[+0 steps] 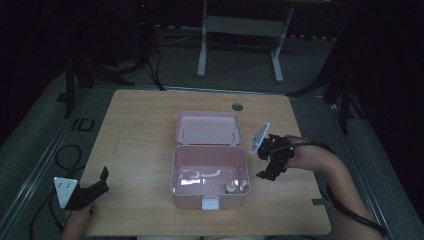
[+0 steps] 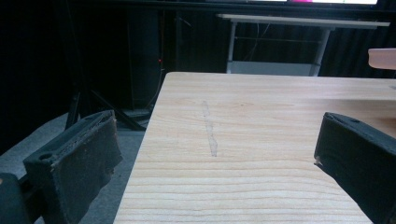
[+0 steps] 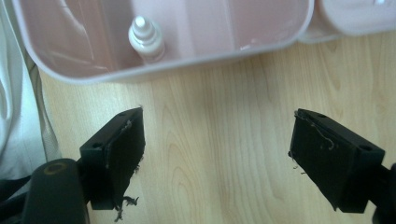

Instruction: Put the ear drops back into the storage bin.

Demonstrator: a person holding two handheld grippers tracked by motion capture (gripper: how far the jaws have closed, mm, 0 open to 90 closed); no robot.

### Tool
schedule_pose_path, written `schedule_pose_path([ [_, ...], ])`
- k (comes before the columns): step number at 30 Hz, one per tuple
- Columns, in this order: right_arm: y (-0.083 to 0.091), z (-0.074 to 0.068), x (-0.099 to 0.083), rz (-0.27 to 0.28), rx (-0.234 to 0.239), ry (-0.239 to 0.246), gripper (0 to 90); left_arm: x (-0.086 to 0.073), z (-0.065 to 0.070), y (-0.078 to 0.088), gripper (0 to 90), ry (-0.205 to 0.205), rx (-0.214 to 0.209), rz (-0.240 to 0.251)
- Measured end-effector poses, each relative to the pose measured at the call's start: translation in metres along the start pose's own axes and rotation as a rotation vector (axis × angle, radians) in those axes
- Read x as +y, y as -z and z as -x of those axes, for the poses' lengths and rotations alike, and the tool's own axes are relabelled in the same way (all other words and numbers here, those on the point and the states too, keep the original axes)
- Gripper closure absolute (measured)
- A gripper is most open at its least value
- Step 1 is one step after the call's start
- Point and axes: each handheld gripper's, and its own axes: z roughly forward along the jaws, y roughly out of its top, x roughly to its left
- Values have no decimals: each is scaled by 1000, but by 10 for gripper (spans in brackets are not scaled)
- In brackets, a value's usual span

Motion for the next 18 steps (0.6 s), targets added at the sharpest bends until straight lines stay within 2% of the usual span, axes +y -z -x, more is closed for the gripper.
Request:
schedule_pose_path([
  [7,-17,0,-25,47,2,-53,180,0,0,0,4,0,0,0],
  [12,-37,0,-41,100,-5,-98,181,0,0,0,4,1,0,1],
  [18,-64,-1,-58,78,1,-136,182,0,0,0,4,1,-1,1],
])
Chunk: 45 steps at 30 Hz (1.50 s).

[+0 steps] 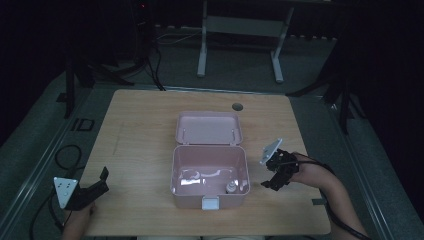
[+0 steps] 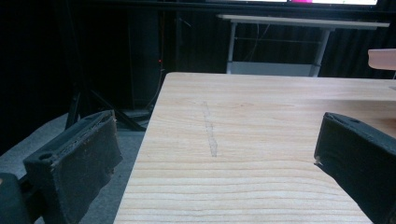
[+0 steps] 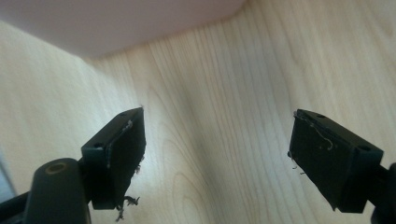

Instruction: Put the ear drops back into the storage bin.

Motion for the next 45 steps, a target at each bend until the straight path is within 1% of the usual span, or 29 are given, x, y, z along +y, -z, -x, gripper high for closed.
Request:
schedule_pose_path([
  [1,-3,0,-3,-1,-6,-2,182,0,0,0,4,0,0,0],
  [3,-9,1,-10,12,2,-19,181,0,0,0,4,0,1,1],
  [6,-13,2,-18,27,-2,-38,181,0,0,0,4,0,1,3],
  [11,-25,3,-35,65,-11,-87,181,0,0,0,4,0,1,3],
  [12,-27,4,-38,80,-18,-94,181,0,0,0,4,0,1,3],
  [15,-34,5,-48,141,-29,-142,181,0,0,0,4,0,1,2],
  [17,-38,5,-54,176,-54,-167,181,0,0,0,4,0,2,2],
  [18,-40,4,-57,198,-62,-189,181,0,0,0,4,0,2,3],
  [19,-42,4,-60,223,-60,-208,181,0,0,0,4,0,2,3],
  [22,-48,1,-68,248,-68,-232,169,0,0,0,4,0,2,4],
  [24,-50,1,-70,252,-69,-236,167,0,0,0,4,0,2,3],
  [26,-54,0,-80,263,-76,-274,166,0,0,0,4,-1,3,3],
  [29,-54,-2,-88,301,-107,-307,159,0,1,0,4,-1,3,4],
  [32,-53,-4,-97,348,-162,-350,158,0,1,0,4,-1,3,4],
  [34,-54,-5,-103,367,-206,-381,154,0,0,0,4,0,3,3],
  [38,-56,-6,-110,397,-252,-442,136,0,1,0,4,-2,4,4],
  [40,-55,-6,-112,419,-287,-484,136,0,1,0,4,-2,5,4],
  [42,-54,-5,-113,443,-349,-524,135,0,1,0,4,-1,5,4],
  [43,-53,-5,-114,445,-376,-551,136,0,1,0,4,-1,5,4],
  [45,-53,-4,-117,458,-430,-583,136,0,1,0,4,-1,5,5],
])
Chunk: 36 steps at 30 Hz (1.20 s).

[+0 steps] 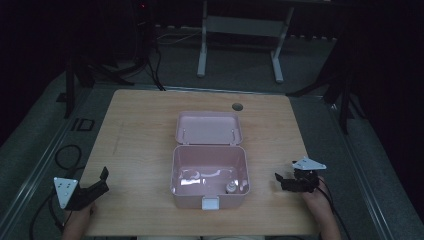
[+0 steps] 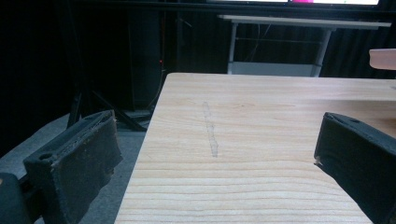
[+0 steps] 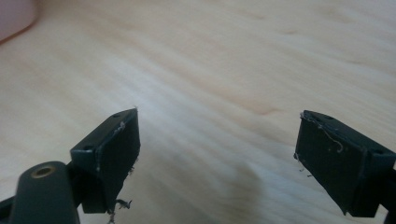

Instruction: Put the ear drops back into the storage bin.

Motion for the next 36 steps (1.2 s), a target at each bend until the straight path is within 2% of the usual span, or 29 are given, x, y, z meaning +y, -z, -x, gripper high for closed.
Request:
schedule_pose_path([
  [6,-2,3,-6,26,-110,-57,135,0,0,0,4,1,0,-1],
  [10,-1,2,-8,74,-196,-103,134,0,0,0,4,1,0,-2],
  [18,1,0,-7,140,-284,-187,133,0,0,0,4,0,-1,-2],
  [20,1,-1,-7,151,-284,-231,133,0,0,0,4,0,-2,-1],
  [22,1,-2,-5,167,-281,-253,132,0,0,0,4,0,-2,-1],
  [27,0,-7,-5,194,-300,-258,127,0,0,0,4,0,-4,-1],
  [28,1,-10,-6,210,-328,-257,125,0,0,0,4,0,-5,-1],
  [31,3,-12,-7,252,-349,-249,125,0,0,0,4,0,-7,-1],
  [36,6,-13,-8,291,-353,-268,121,0,0,0,4,1,-8,-2],
])
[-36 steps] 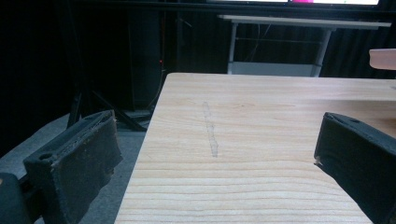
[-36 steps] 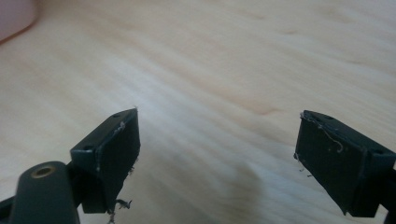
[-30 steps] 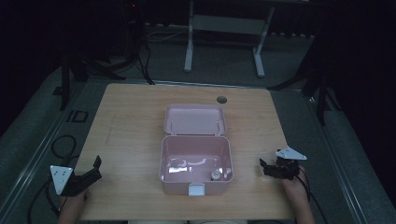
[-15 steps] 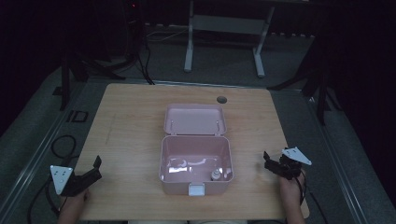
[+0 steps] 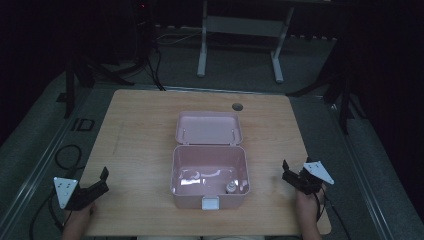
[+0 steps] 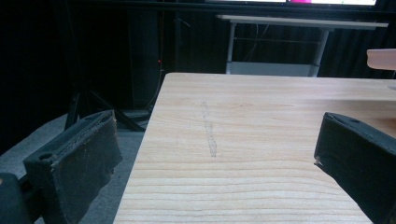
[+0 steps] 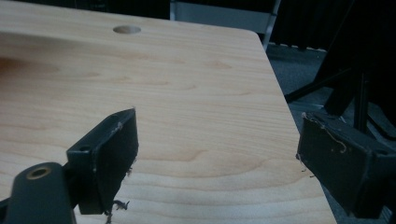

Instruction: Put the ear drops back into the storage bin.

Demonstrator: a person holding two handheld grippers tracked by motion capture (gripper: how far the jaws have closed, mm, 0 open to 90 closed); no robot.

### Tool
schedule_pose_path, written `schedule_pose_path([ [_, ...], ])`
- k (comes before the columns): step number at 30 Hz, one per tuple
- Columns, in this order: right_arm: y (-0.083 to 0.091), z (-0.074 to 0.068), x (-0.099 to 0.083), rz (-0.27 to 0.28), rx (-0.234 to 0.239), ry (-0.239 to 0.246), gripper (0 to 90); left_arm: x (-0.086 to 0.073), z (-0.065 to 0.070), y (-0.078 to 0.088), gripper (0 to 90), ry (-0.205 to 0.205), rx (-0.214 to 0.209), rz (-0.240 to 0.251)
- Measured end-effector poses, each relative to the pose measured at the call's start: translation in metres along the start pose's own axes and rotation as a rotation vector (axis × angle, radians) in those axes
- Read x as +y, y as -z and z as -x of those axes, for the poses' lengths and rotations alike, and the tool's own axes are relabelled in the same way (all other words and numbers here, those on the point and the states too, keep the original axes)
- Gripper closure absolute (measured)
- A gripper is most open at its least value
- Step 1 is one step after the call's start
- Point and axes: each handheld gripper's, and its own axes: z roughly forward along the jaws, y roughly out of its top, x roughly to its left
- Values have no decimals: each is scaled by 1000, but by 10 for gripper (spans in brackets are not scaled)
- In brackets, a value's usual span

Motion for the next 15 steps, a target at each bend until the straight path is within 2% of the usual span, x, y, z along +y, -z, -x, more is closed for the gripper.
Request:
schedule_pose_path([
  [3,1,1,0,13,-9,-8,122,0,0,0,4,1,-1,1],
  [15,-3,-1,-1,-20,-2,14,122,0,0,0,4,3,-1,3],
])
